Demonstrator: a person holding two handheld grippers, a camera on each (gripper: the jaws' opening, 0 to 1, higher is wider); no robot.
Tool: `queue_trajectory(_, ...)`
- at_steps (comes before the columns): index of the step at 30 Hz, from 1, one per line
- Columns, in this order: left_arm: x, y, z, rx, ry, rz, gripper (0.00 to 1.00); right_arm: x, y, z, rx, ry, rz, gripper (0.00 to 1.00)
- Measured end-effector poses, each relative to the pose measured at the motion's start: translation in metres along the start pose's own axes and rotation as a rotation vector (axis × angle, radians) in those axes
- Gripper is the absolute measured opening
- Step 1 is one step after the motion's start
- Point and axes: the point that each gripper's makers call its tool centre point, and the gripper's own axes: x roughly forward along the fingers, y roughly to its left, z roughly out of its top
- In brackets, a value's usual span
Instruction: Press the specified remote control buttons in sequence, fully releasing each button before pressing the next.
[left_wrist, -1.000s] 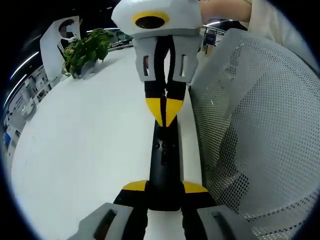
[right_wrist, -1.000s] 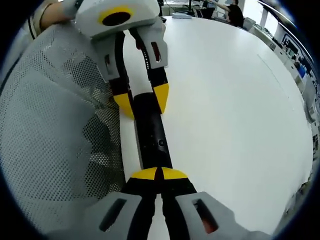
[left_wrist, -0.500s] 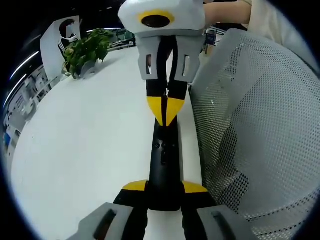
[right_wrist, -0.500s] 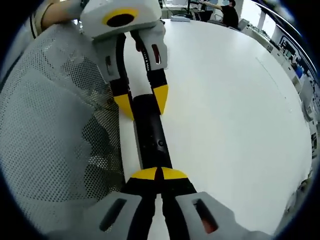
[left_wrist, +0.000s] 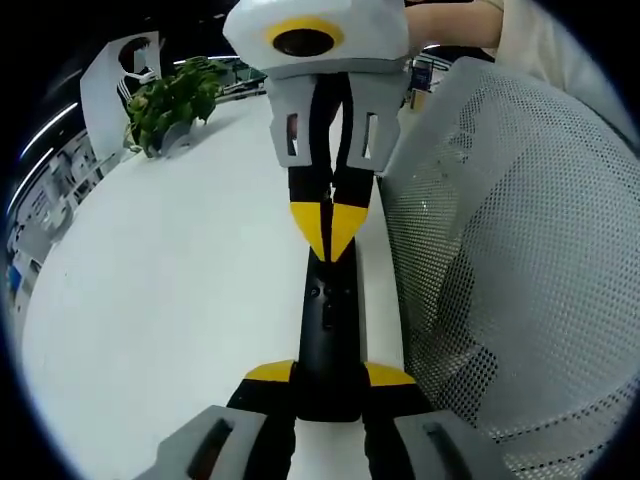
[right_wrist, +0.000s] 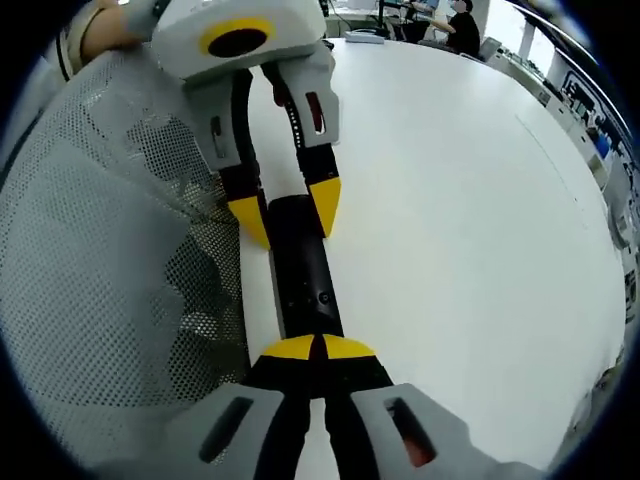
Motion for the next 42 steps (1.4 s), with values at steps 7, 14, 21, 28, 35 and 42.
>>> queue_trajectory(7,-0.0002,0.0000,0.0000,0.000,-0.002,-0.002,0.24,0.0015,0.0004,0.0010,-0.039,0.048,0.010,0.00)
queue_trajectory(14,-0.0002,0.0000,-0.0002,0.003,-0.001,-0.001,0.24,0.0005,0.0012,0.0008,-0.042,0.067,0.004,0.00)
queue_trajectory(21,-0.0001,-0.0001,-0.0001,0.003,0.000,-0.001,0.24,-0.0002,0.0037,0.0002,-0.126,0.034,-0.032,0.00)
queue_trajectory(28,-0.0002,0.0000,-0.0002,0.003,0.002,0.000,0.24,0.0017,0.0003,0.0000,-0.102,-0.007,-0.032,0.00)
queue_trajectory(35,-0.0002,-0.0004,-0.0003,0.001,0.003,0.000,0.24,0.0016,-0.0012,0.0003,-0.043,-0.088,-0.021,0.00)
queue_trajectory(42,-0.0002,-0.0004,-0.0002,0.003,0.002,0.001,0.24,0.0024,0.0009,0.0017,-0.112,-0.058,-0.051,0.00)
